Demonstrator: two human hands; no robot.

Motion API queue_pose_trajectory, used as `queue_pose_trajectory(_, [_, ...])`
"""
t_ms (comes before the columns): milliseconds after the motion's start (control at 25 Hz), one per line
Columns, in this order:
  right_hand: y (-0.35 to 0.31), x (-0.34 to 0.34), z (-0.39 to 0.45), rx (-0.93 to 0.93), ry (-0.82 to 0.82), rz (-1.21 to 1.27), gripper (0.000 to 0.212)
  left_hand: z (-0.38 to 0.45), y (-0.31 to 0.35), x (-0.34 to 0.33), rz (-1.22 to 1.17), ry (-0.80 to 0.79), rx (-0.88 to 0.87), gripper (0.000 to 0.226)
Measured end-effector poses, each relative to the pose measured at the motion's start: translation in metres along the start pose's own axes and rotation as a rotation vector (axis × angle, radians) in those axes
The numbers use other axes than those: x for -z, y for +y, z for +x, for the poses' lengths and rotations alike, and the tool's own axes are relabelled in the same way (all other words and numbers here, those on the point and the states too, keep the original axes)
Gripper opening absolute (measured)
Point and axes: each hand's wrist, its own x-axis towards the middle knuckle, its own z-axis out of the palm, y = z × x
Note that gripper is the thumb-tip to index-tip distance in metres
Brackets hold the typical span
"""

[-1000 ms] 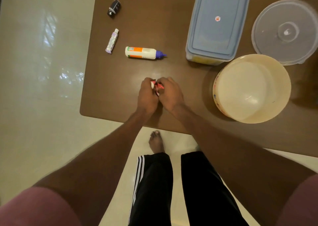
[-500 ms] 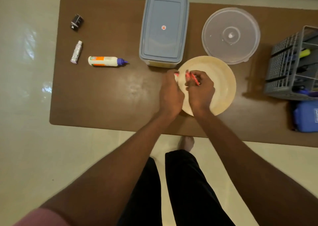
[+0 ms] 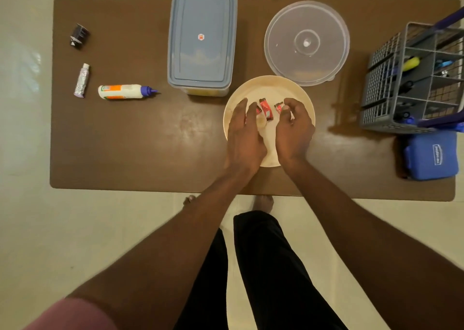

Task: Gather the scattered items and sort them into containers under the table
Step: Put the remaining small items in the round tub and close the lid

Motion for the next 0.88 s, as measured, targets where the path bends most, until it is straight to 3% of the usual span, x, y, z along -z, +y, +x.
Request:
queue_pose_trajectory(160, [-0.008,-0.004,-0.02,0.12,0.062,0.042,0.025,-0.017,-0.03,0.028,-0.089,0.171,0.01,0.059])
queue_pose_trajectory(320, [-0.044,-0.037,-0.062,0.449,-0.096,0.032,0.026,-0.029,-0.092,0.073,-0.136,0.39,0.123,0.037])
queue_pose_trajectory(440, [-0.075,-0.094,-0.098,0.594,-0.331,0.016,0.029,-0.03,-0.162,0.114,-0.058,0.416,0.225,0.035])
queue_pose_trajectory(560, [-0.094,-0.152,-0.114,0.597,-0.501,-0.185,0.025,-0.018,-0.21,0.144,0.001,0.399,0.31,0.033])
queue_pose_trajectory(720, [-0.115,-0.242,-0.113,0.616,-0.51,-0.401,0.032,0.016,-0.279,0.193,0.033,0.385,0.336,0.028])
queue_pose_trajectory(880, [-0.131,-0.313,-0.095,0.724,-0.533,-0.691,0.062,0.066,-0.319,0.238,0.085,0.385,0.274,0.031])
